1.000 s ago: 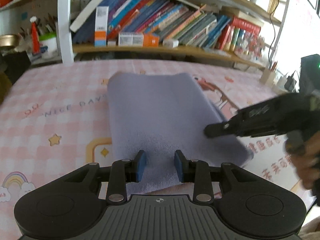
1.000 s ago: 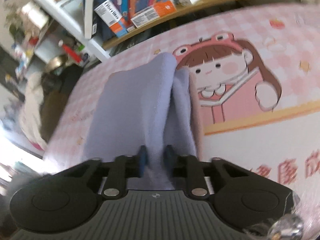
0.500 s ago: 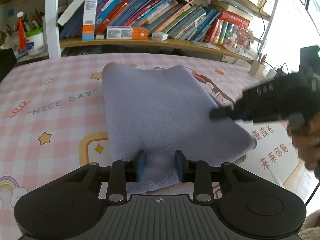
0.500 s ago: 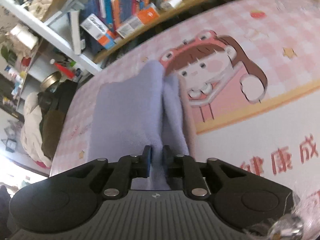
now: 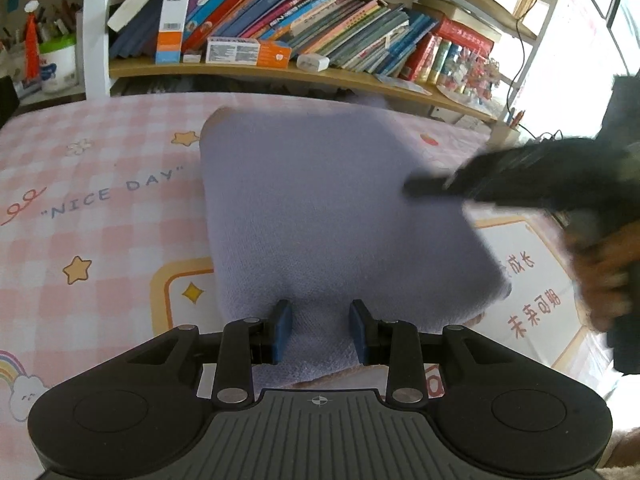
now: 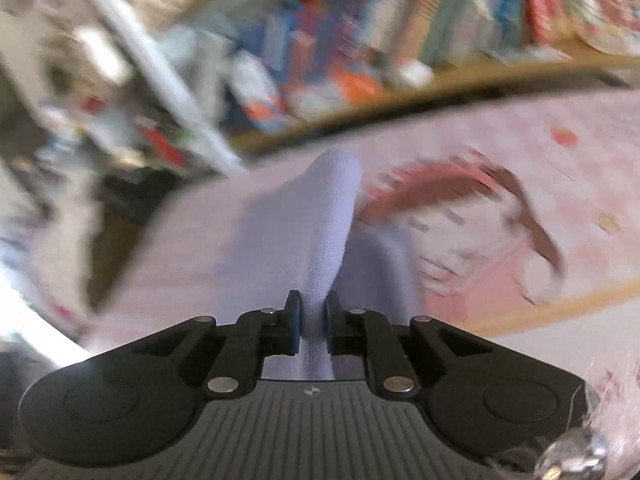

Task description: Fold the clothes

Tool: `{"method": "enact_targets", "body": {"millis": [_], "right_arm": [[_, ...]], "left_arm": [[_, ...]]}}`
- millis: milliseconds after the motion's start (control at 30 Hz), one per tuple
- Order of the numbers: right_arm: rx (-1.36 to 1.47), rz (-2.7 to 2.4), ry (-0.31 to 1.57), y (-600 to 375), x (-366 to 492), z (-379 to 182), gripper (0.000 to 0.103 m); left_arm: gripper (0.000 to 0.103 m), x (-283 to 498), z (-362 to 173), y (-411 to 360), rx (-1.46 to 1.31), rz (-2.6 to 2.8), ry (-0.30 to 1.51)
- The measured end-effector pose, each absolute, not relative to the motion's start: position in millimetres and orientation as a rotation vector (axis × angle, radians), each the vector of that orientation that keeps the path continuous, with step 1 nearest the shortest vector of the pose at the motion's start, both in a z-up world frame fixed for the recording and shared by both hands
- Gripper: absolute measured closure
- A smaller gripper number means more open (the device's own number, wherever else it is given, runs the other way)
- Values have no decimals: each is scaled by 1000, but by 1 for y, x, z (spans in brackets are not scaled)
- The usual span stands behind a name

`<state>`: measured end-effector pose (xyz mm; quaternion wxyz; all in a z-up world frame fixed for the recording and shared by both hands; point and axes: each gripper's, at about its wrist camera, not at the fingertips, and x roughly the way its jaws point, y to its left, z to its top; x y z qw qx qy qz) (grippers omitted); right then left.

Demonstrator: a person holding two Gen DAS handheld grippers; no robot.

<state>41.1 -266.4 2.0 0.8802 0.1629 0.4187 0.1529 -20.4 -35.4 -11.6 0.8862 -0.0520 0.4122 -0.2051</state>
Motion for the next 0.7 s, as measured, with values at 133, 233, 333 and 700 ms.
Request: {"method": "enact_targets", "body": {"millis": [133, 233, 333, 700], "right_arm": [[333, 293, 868, -261, 44, -9, 91], [303, 284, 864, -257, 40, 2, 89], [322, 281, 869, -262, 36, 13, 74], [361, 296, 863, -264, 8, 18, 93]], "left_arm": [[71, -20, -9, -35, -93, -438, 846], [71, -22, -3, -33, -91, -446, 817], [70, -24, 3, -30, -89, -453, 789], [71, -7, -4, -25, -108, -396, 771]]}}
